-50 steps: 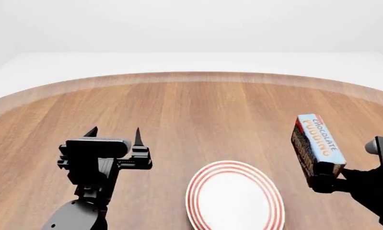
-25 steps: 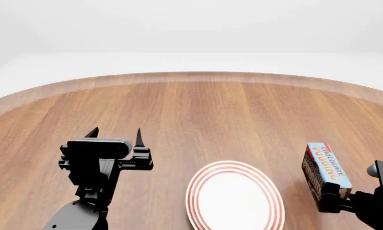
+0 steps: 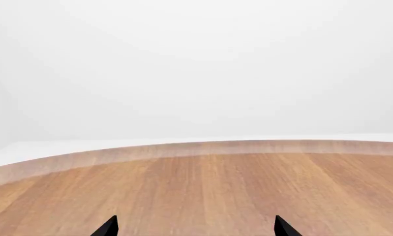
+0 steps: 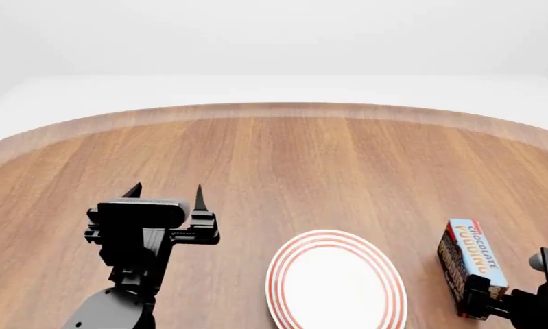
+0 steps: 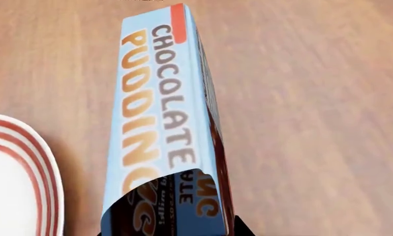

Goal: Put the chocolate pudding to the right of the plate.

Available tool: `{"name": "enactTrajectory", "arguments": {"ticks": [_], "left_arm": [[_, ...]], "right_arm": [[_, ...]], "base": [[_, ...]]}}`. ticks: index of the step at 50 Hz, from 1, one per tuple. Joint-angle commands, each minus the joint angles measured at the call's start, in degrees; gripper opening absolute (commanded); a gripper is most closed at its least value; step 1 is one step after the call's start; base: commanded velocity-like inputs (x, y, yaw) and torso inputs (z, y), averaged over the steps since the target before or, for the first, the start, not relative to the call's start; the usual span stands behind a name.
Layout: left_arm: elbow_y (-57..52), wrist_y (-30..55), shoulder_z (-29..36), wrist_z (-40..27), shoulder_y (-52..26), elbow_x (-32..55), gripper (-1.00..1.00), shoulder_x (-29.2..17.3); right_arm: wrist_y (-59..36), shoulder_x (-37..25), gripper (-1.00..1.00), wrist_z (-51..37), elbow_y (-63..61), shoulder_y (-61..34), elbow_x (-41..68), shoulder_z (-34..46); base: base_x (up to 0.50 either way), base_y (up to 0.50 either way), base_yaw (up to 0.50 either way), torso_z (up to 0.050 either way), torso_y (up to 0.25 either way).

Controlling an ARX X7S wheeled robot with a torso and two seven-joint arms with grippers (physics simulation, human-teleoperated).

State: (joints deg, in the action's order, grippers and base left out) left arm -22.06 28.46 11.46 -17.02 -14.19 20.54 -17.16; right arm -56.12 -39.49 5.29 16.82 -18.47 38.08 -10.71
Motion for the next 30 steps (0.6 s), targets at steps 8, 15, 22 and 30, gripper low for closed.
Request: {"name": "enactTrajectory", "arguments": {"ticks": [8,15,22,30], "left_arm": [[0.1,-0.1,0.3,-0.3,-0.2,0.3,1.00,-0.2],[0.1,-0.1,0.4,-0.4,-0.2,0.5,1.00,-0.3],[0.2,-0.1,0.5,-0.5,-0.3,0.6,1.00,-0.4],[0.3,-0.2,0.6,-0.5,-0.3,0.8,1.00,-0.4]], "right_arm": [[1.5,-0.1,1.00,0.3,-0.4,1.0,-1.7,-0.7],[1.1,-0.4,1.00,-0.2,-2.5,1.3,-0.8,-1.8],[0.6,-0.8,1.00,-0.5,-5.7,1.9,0.6,-3.5],[-1.7,-1.9,1.00,-1.8,-12.2,2.3,3.9,-7.6]], "base": [[0.00,0.00,0.00,0.000,0.000],[0.00,0.00,0.00,0.000,0.000],[0.00,0.00,0.00,0.000,0.000],[0.00,0.00,0.00,0.000,0.000]]}}
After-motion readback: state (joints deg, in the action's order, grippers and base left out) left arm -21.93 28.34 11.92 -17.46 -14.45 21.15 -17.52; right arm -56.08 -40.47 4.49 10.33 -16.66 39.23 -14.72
